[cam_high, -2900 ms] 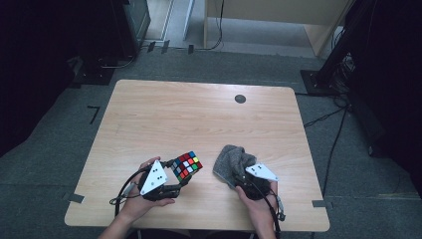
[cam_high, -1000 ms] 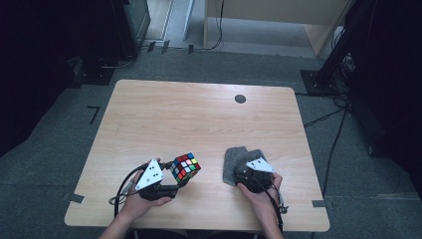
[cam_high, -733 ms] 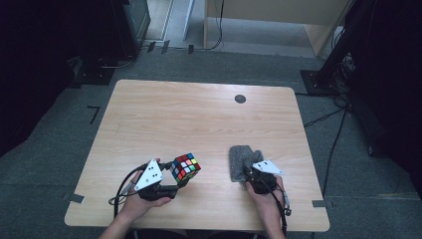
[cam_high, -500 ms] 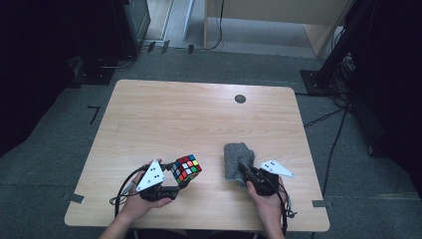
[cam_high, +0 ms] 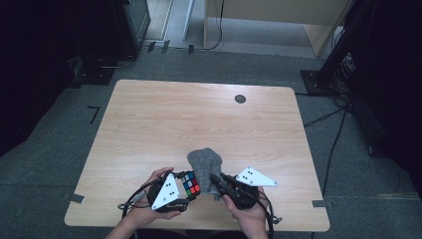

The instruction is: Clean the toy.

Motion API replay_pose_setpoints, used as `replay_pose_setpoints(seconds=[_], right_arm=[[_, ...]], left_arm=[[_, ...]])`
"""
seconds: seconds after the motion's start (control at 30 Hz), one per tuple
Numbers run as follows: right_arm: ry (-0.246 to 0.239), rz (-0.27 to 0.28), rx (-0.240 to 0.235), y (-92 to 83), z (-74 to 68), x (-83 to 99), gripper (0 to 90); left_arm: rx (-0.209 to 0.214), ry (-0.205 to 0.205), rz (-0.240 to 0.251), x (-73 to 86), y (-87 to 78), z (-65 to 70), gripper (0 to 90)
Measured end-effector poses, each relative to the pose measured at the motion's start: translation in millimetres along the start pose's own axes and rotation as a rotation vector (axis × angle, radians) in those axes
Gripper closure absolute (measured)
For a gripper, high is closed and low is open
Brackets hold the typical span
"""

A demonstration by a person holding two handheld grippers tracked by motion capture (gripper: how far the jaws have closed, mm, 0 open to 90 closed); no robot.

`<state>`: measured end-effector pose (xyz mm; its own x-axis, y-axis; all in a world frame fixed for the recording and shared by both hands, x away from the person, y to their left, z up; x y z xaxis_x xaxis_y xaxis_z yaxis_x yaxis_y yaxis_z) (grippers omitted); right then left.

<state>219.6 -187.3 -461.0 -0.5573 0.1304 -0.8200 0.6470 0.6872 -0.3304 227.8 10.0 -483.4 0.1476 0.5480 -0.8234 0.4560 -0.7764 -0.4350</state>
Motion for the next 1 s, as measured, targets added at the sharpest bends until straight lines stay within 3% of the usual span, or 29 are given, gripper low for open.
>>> replay_pose_setpoints(seconds=[0.07, 0.13, 0.27, 0.3, 0.33, 0.43, 0.53, 0.6, 0.67, 0.8, 0.9, 1.0], right_arm=[[0.037, -0.020, 0.065, -0.9, 14.4, 2.2, 77.5], [0.062, -0.003, 0.055, -4.5, 17.0, 0.9, 77.4], [-0.018, 0.043, -0.032, -9.9, -10.5, -8.4, 76.5], [-0.048, 0.043, -0.037, -8.9, -18.0, -8.6, 75.5], [-0.047, 0.031, -0.026, -6.4, -21.1, -6.8, 75.1], [0.001, 0.025, -0.033, -1.4, -14.3, -1.4, 75.3], [0.031, 0.000, 0.038, -0.8, 0.7, 1.5, 76.2], [0.052, -0.007, 0.059, -1.8, 5.9, 0.8, 76.3], [0.049, 0.002, 0.059, -3.2, 3.6, -1.0, 76.3], [-0.001, 0.003, 0.061, -2.2, -5.8, -0.2, 76.9], [0.061, -0.063, 0.046, 5.0, 0.6, 7.6, 76.9], [0.093, -0.080, 0.041, 9.4, 2.8, 13.8, 77.1]], left_arm=[[0.006, -0.025, 0.016, -0.9, -1.1, -2.6, 34.5], [0.005, -0.032, 0.016, -1.1, -1.4, -4.3, 34.5], [-0.006, -0.017, -0.020, 3.6, 2.0, -4.2, 34.5], [-0.006, -0.019, -0.015, 3.3, 1.8, -3.9, 34.5], [-0.004, -0.022, -0.006, 2.3, 1.2, -3.7, 34.5], [-0.011, -0.014, 0.006, -1.0, -2.2, -3.5, 34.5], [0.005, -0.029, 0.032, -2.0, -4.2, -4.3, 34.5], [0.006, -0.039, 0.041, -2.9, -3.8, -5.3, 34.5], [0.005, -0.039, 0.042, -3.3, -3.5, -4.8, 34.5], [-0.007, -0.028, 0.043, -4.6, -5.6, -4.1, 34.1], [0.008, -0.046, 0.094, -10.2, -10.0, -4.3, 33.8], [0.007, -0.040, 0.088, -10.4, -9.2, -4.2, 33.8]])
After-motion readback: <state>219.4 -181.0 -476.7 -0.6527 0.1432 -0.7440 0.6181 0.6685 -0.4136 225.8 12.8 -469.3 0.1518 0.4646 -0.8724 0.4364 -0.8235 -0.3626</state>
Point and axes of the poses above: each handheld gripper's, and its own axes: y roughly forward along the jaws, x roughly out of its underside, z roughly to its right, the point moved 4 cm from there along y, roughly forward along the jaws, and after that the axes turned 11 degrees about y, right-handed, at the moved point
